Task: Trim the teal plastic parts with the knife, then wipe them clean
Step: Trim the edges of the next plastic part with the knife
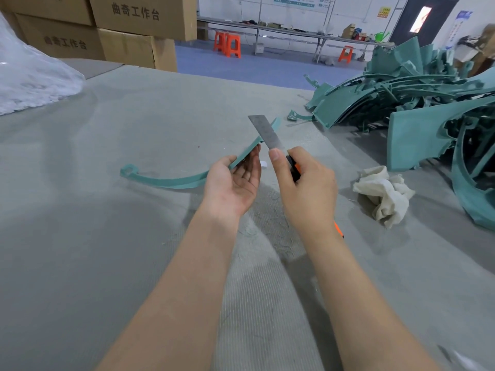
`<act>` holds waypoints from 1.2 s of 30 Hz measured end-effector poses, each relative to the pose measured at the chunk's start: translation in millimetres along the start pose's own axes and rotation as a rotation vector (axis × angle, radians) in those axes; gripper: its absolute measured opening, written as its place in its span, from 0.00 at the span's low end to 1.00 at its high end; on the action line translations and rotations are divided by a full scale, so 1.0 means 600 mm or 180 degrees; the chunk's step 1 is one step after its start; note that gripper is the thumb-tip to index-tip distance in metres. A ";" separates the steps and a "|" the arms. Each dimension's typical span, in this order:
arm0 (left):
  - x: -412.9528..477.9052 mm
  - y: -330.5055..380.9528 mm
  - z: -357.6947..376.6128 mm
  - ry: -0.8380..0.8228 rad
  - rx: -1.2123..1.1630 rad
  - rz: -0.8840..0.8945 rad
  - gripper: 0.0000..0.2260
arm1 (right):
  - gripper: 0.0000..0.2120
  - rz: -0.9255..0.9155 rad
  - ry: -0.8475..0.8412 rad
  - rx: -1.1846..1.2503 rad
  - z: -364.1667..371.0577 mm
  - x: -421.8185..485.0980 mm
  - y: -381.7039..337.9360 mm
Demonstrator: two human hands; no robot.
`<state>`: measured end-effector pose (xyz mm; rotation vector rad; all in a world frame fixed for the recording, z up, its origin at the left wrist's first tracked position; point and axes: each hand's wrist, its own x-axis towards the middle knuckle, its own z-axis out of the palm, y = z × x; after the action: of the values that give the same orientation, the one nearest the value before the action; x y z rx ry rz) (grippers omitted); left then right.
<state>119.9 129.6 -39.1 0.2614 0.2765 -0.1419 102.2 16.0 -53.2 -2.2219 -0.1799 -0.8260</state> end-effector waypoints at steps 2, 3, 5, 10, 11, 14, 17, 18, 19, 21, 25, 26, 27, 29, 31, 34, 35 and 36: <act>0.000 0.000 0.000 0.0030 0.0008 0.0010 0.11 | 0.22 -0.0010 0.0004 -0.0019 0.001 0.000 0.000; 0.000 -0.001 0.000 0.0045 0.0019 0.0028 0.11 | 0.22 -0.0017 -0.0002 -0.0044 0.002 0.000 0.000; 0.001 -0.001 0.000 0.0070 0.0043 0.0059 0.11 | 0.22 -0.0032 -0.0015 -0.0106 0.002 0.000 0.000; 0.004 -0.003 0.001 0.0105 0.0114 0.0064 0.10 | 0.22 -0.0094 -0.0071 -0.0245 0.007 -0.001 0.001; 0.006 -0.004 0.001 0.0115 0.0166 0.0065 0.10 | 0.21 -0.0140 -0.0090 -0.0314 0.008 -0.002 0.000; 0.007 -0.006 0.002 0.0141 0.0373 0.0032 0.10 | 0.19 -0.0254 -0.0260 -0.0472 0.014 -0.004 0.002; 0.004 -0.006 0.004 0.0141 0.0448 -0.0075 0.11 | 0.19 -0.0355 -0.0361 -0.0590 0.019 -0.007 0.002; 0.004 -0.006 0.004 0.0143 0.0461 -0.0095 0.11 | 0.20 -0.0369 -0.0356 -0.0602 0.019 -0.007 0.002; 0.004 -0.007 0.004 0.0149 0.0483 -0.0096 0.12 | 0.20 -0.0358 -0.0330 -0.0588 0.017 -0.006 0.002; 0.006 -0.007 0.002 0.0189 0.0510 -0.0055 0.12 | 0.19 -0.0246 -0.0173 -0.0443 0.011 -0.003 0.004; 0.007 -0.007 0.000 0.0217 0.0566 0.0022 0.11 | 0.20 0.0071 0.0185 -0.0104 -0.005 0.007 0.006; 0.008 -0.007 0.001 0.0217 0.0593 0.0033 0.11 | 0.21 0.0150 0.0218 -0.0031 -0.007 0.008 0.004; 0.009 -0.008 0.001 0.0208 0.0636 0.0047 0.11 | 0.21 0.0234 0.0228 0.0062 -0.009 0.009 0.002; 0.010 -0.011 0.003 0.0181 0.0749 0.0102 0.12 | 0.24 0.0399 0.0174 0.0273 -0.014 0.009 -0.004; 0.012 -0.014 0.006 0.0202 0.0899 0.0223 0.12 | 0.25 0.0560 0.0034 0.0614 -0.021 0.011 -0.010; 0.014 -0.022 0.009 0.0178 0.1133 0.0478 0.11 | 0.16 0.0872 -0.0263 0.1297 -0.033 0.020 -0.016; 0.014 -0.025 0.010 0.0134 0.1204 0.0547 0.11 | 0.12 0.1010 -0.0434 0.1522 -0.036 0.022 -0.018; 0.014 -0.029 0.009 0.0091 0.1292 0.0607 0.11 | 0.09 0.1170 -0.0604 0.1779 -0.037 0.022 -0.021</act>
<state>126.2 110.4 -40.5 0.6907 0.2481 -0.0037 96.6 8.2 -26.3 -1.7241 -0.0748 -0.3102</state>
